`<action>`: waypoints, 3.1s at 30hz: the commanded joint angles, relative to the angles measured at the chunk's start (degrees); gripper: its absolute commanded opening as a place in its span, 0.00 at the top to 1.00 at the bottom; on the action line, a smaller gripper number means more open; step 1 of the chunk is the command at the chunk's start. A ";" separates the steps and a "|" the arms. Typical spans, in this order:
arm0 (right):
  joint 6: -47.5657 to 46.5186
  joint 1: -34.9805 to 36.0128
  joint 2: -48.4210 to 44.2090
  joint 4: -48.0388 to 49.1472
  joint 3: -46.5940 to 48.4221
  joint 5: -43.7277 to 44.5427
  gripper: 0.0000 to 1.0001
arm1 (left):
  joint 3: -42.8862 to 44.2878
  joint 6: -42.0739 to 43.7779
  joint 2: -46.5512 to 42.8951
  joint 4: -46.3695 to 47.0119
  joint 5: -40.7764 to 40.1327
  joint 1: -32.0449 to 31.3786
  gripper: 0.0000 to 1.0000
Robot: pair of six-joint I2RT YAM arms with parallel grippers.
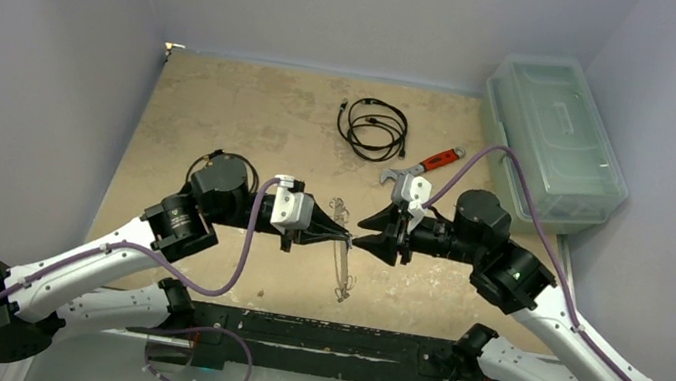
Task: Put the keys on the keyring
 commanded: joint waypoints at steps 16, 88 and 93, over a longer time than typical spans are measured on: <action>-0.41 0.15 0.94 -0.47 5.34 -1.57 1.00 | 1.08 -0.97 0.26 3.03 0.50 0.03 1.00; 1.94 0.15 -2.01 6.11 -2.02 -3.77 1.00 | 1.78 -3.80 -1.34 6.00 -6.48 0.02 1.00; 3.03 0.14 -3.32 8.34 -4.05 -3.42 1.00 | 1.24 -7.28 -1.67 10.33 -7.20 0.00 1.00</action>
